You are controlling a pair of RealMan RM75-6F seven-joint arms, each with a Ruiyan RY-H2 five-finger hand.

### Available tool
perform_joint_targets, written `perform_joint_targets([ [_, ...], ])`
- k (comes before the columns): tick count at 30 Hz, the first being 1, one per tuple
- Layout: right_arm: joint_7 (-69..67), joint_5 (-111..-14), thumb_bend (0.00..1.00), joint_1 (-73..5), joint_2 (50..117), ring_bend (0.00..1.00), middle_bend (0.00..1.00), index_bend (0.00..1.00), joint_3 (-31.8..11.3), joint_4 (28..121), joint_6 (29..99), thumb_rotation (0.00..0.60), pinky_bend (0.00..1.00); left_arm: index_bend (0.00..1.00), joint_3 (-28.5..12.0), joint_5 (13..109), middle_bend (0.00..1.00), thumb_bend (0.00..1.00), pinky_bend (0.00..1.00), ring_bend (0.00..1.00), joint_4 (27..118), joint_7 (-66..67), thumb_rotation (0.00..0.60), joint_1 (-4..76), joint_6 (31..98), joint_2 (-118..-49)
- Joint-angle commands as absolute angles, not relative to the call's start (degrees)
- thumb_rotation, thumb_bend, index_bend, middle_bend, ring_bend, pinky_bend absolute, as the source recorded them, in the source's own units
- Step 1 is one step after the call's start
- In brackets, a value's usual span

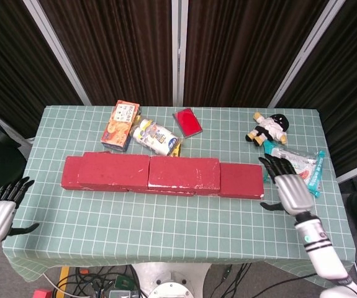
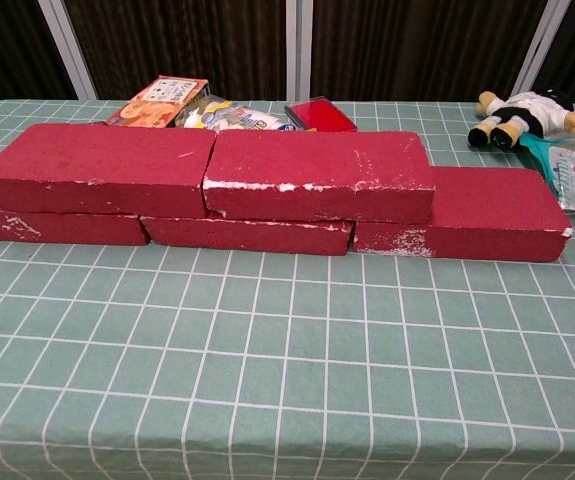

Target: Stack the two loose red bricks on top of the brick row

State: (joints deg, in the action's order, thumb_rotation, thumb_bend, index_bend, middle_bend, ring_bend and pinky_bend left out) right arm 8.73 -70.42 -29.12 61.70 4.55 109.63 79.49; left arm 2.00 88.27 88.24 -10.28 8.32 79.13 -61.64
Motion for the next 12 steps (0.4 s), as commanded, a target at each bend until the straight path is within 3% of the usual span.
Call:
perform_joint_targets([
  [1,3.0,-79.1,0.00,-18.1,62.8,0.00,0.00,0.00,9.3,99.7,91.0,0.600,0.00,0.00,2.2,89.5,0.00,0.09,0.00,0.00,88.2,-8.8,0.600,7.5,81.0,-61.9],
  [7,0.6,-79.9,0.00,-10.4,66.7,0.00,0.00,0.00,9.1,89.9,96.4,0.600,0.00,0.00,2.1,90.4,0.00,0.06,0.00,0.00,87.5,-5.9,0.600,6.2,83.9,-62.7],
  [12,-1.6,-79.3,0.00,-7.0,68.3,0.00,0.00,0.00,8.0,86.6,96.7,0.600,0.00,0.00,1.5,90.5,0.00,0.05,0.00,0.00,86.5,-5.0,0.600,5.0,86.6,-63.4],
])
